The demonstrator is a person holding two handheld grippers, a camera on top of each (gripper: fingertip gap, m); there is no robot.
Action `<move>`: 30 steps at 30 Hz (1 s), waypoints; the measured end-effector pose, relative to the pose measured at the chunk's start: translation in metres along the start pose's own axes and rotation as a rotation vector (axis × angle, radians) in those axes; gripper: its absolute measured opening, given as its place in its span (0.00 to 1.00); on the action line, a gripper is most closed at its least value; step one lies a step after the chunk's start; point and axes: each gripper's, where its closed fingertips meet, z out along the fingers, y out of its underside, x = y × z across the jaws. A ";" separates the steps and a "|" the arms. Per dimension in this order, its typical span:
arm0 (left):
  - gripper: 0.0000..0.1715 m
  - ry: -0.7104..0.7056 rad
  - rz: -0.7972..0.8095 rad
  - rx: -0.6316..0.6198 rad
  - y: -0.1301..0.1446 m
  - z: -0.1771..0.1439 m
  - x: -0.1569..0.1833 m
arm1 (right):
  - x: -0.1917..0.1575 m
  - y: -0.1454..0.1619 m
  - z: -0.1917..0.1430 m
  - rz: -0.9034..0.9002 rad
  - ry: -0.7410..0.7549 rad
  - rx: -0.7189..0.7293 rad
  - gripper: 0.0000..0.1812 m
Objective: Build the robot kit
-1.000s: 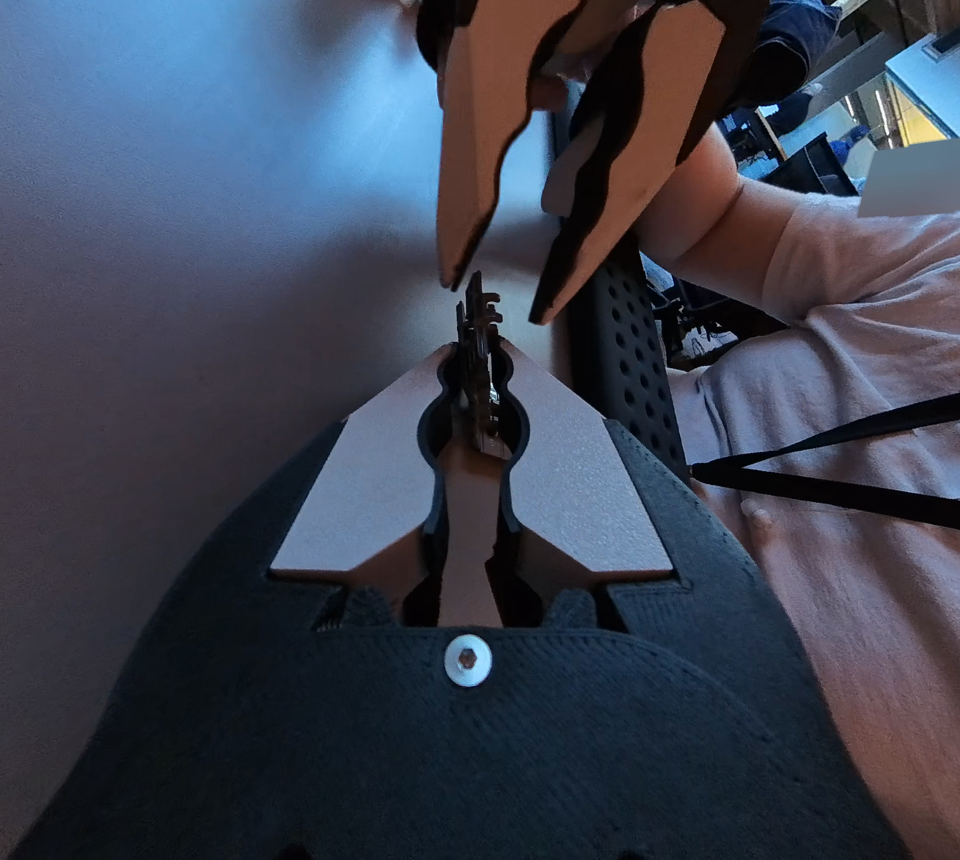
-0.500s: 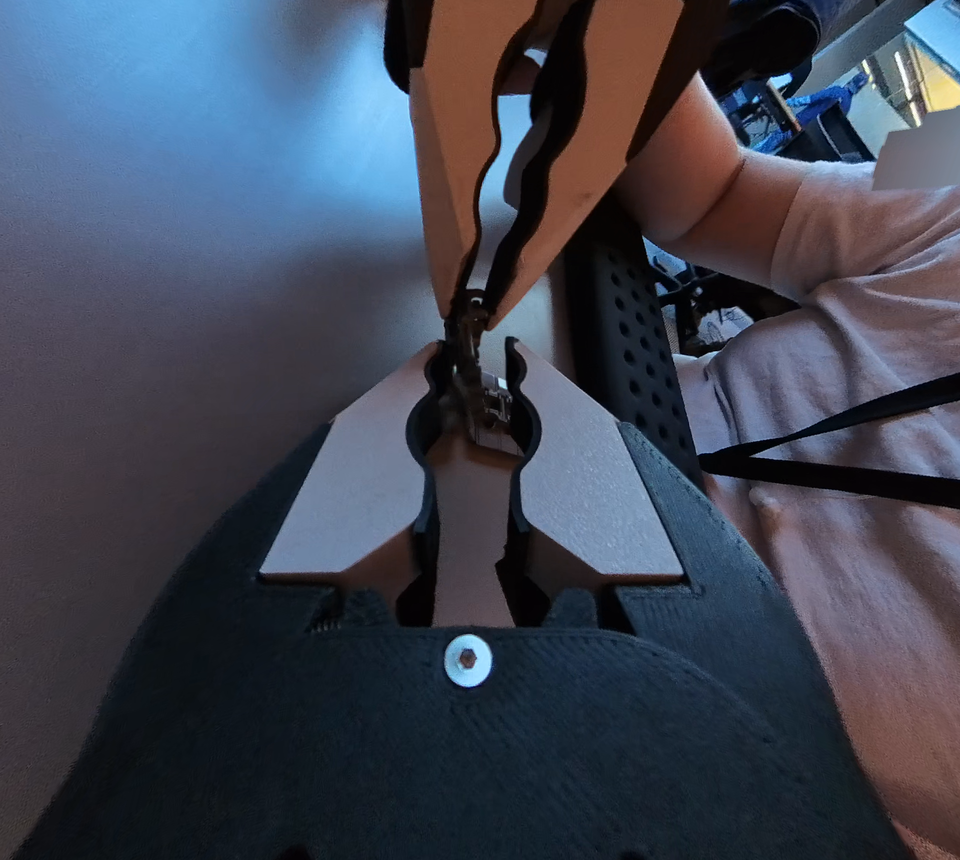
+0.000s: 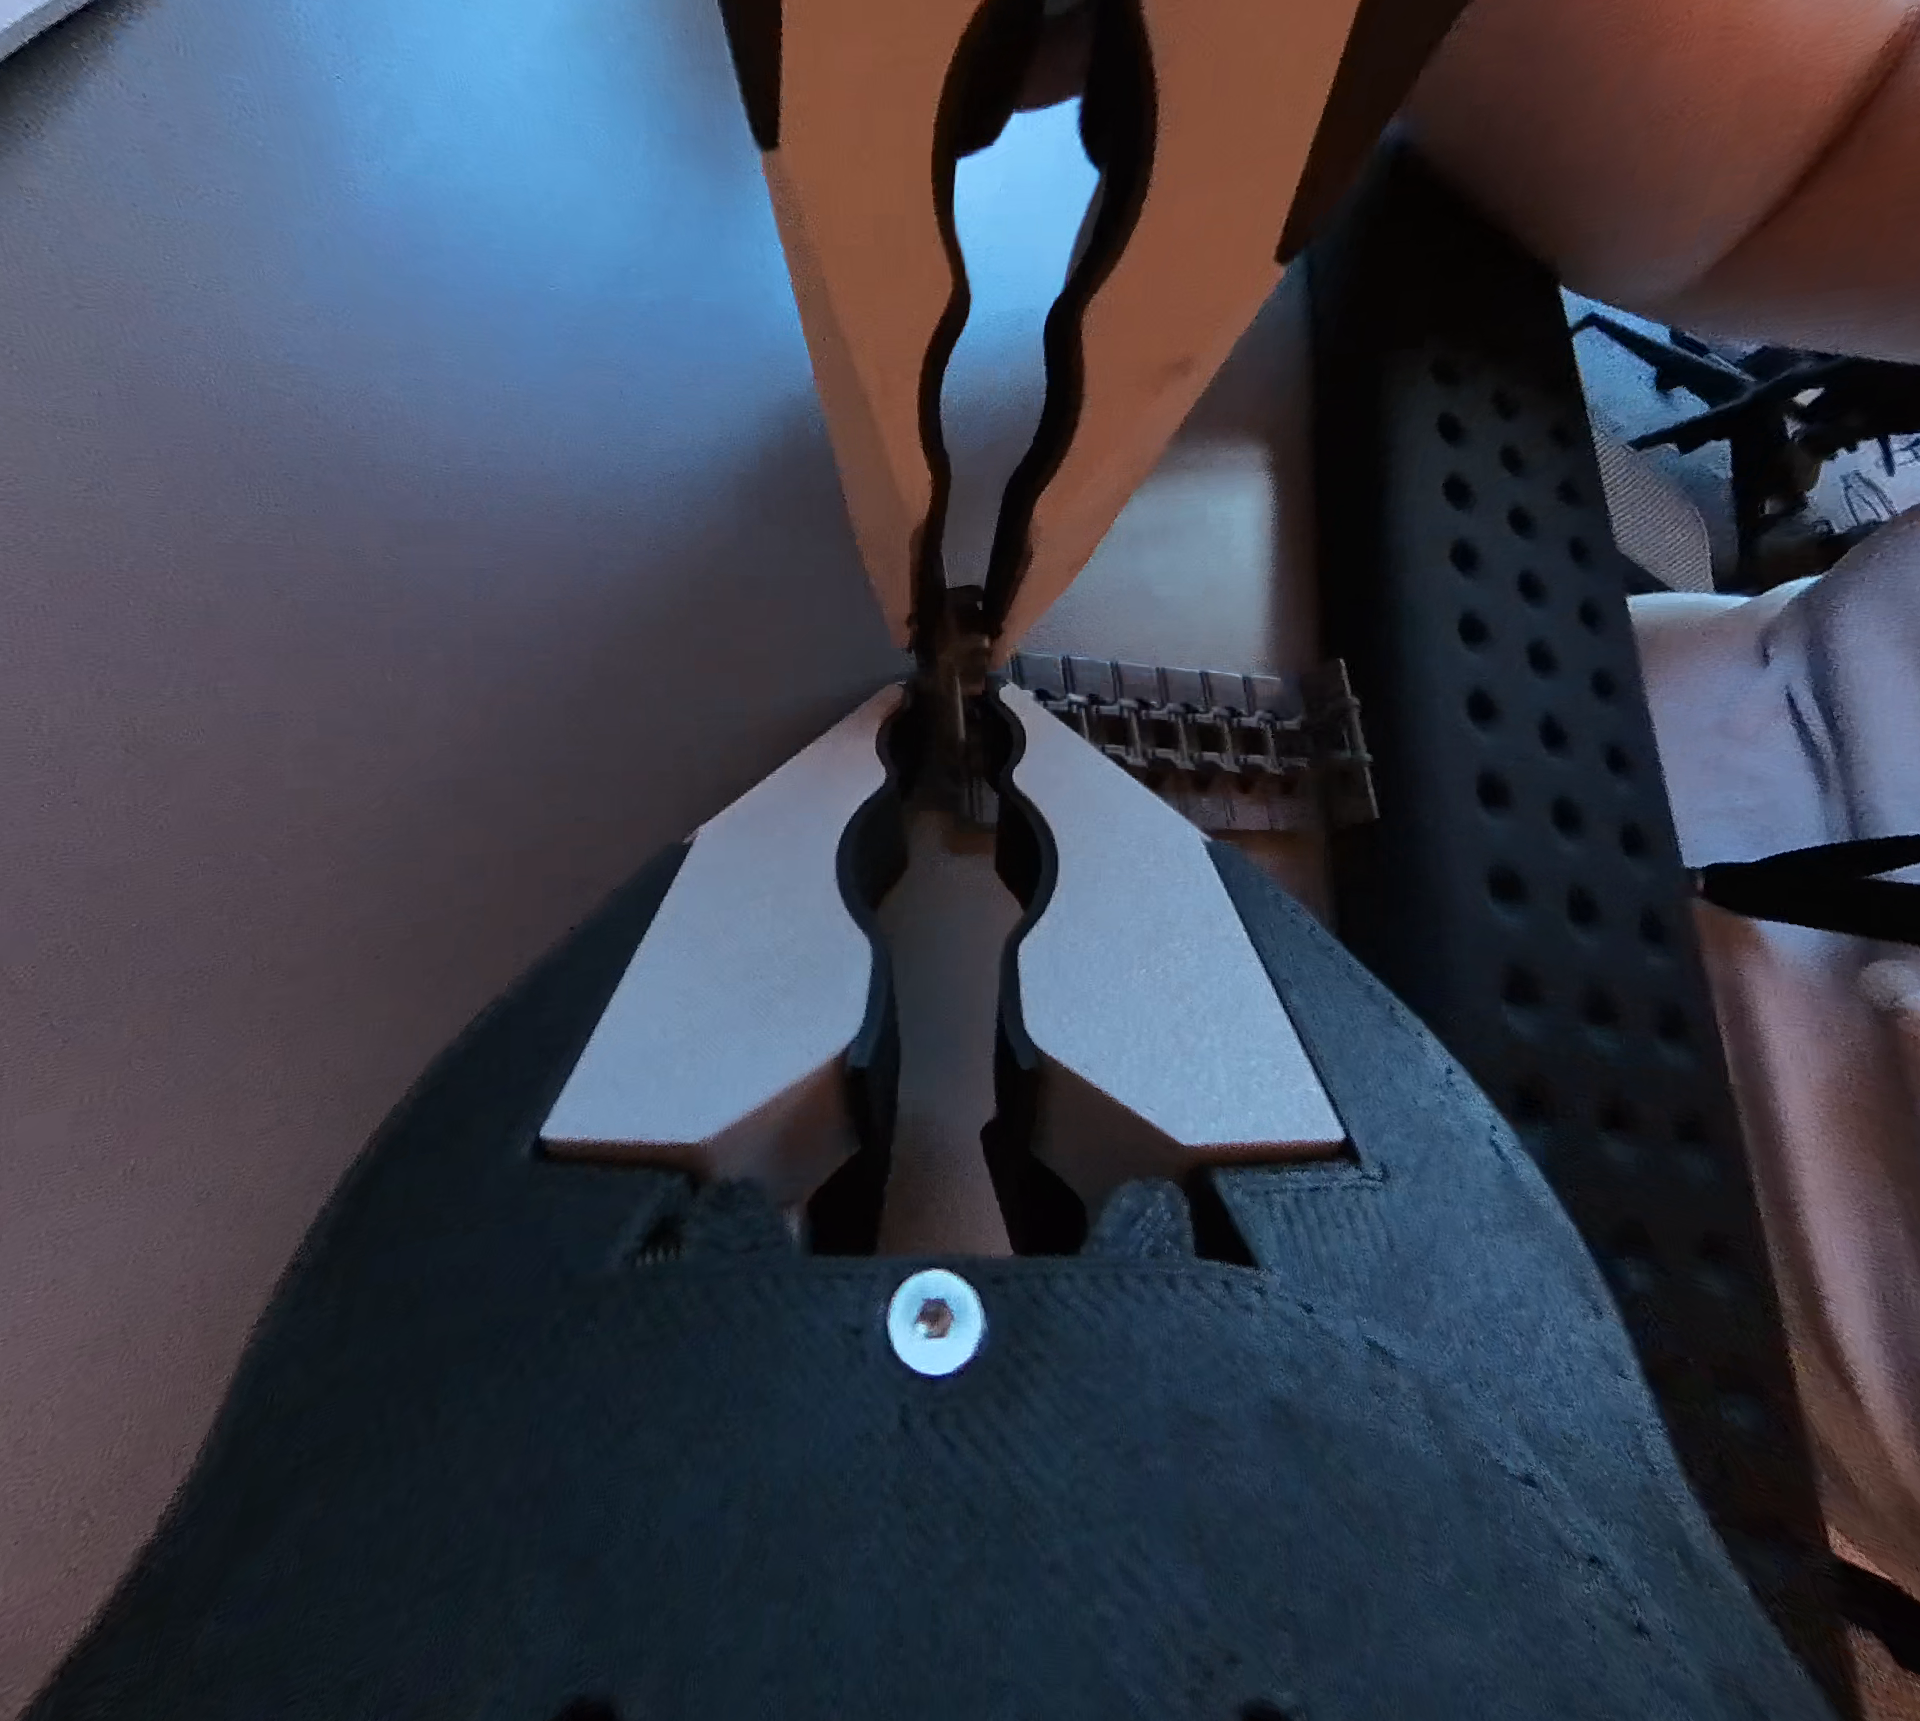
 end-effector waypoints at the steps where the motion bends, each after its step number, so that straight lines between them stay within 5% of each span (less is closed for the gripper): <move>1: 0.05 0.007 -0.006 -0.001 0.000 0.000 0.000 | -0.001 0.000 0.000 -0.017 0.001 0.011 0.04; 8: 0.05 0.056 -0.111 0.042 -0.005 -0.005 -0.004 | 0.007 -0.006 -0.003 -0.162 0.111 0.062 0.04; 30: 0.08 -0.004 -0.003 0.002 0.000 -0.001 -0.001 | 0.005 0.000 -0.002 -0.477 0.448 0.056 0.03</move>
